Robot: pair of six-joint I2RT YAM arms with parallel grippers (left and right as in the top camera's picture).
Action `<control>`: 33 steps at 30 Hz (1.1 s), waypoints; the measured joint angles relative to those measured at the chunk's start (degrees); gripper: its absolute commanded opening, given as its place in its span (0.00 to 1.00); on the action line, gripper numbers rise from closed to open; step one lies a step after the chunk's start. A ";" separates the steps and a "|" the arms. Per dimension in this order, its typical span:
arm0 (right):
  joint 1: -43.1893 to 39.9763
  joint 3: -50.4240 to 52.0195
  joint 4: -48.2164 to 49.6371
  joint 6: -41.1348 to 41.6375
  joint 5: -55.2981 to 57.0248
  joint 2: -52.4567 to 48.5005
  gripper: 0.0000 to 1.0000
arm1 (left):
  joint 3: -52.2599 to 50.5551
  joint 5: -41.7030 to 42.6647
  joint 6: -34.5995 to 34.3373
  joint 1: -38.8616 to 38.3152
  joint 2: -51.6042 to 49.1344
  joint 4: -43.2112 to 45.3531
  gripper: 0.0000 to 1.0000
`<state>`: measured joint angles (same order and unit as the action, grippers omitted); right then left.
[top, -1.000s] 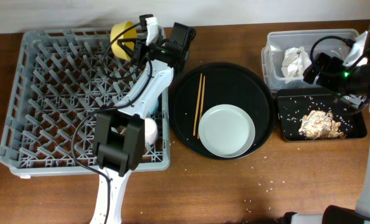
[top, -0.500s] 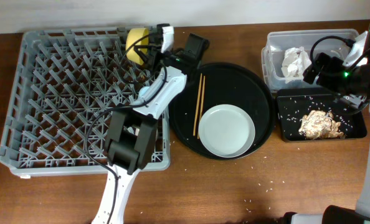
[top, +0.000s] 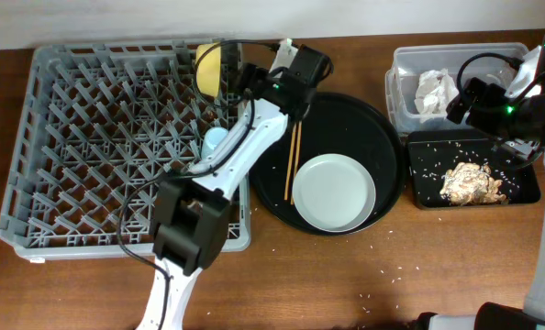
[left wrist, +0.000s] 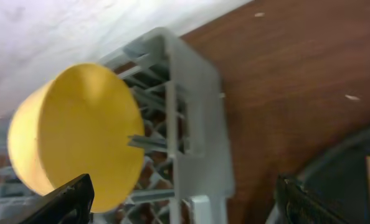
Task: Sort waste into correct bins and load items into the dishwasher rack
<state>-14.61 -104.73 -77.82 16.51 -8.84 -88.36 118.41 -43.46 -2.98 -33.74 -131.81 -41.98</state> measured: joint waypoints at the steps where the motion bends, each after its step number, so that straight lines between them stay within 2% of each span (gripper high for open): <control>1: 0.00 0.00 0.02 0.02 0.00 0.00 0.99 | 0.02 5.55 -0.04 0.00 1.16 -1.20 0.92; 3: 0.00 0.00 0.00 0.02 0.02 0.00 0.98 | 0.04 10.34 -0.04 0.07 2.73 -1.75 0.93; 5: 0.00 0.00 0.00 0.02 0.00 0.00 0.98 | 0.07 11.72 -1.14 1.62 5.20 -0.98 0.93; 11: 0.00 0.00 0.00 0.04 0.00 0.00 0.99 | 0.07 23.63 -4.37 14.95 5.86 2.12 0.93; 14: 0.00 0.00 0.00 0.04 0.00 0.00 0.99 | 0.07 25.70 -4.37 15.04 5.77 2.14 0.93; 19: 0.00 0.00 0.00 0.02 0.00 0.00 0.99 | 0.76 23.45 -4.04 15.10 4.28 1.70 0.92; 25: 0.00 0.00 0.00 0.02 0.00 0.00 0.98 | 1.22 20.46 0.00 14.08 3.65 -1.16 0.89; 28: 0.00 0.00 -0.02 0.02 0.00 0.00 0.98 | 1.03 22.99 0.00 13.38 -2.19 -5.46 0.89; 33: 0.00 0.00 0.00 0.00 0.00 0.00 0.98 | 0.74 23.12 0.00 13.11 -2.91 -7.34 0.89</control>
<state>-14.61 -104.73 -77.82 16.51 -8.84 -88.36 119.15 -20.34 -2.98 -20.62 -134.72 -49.32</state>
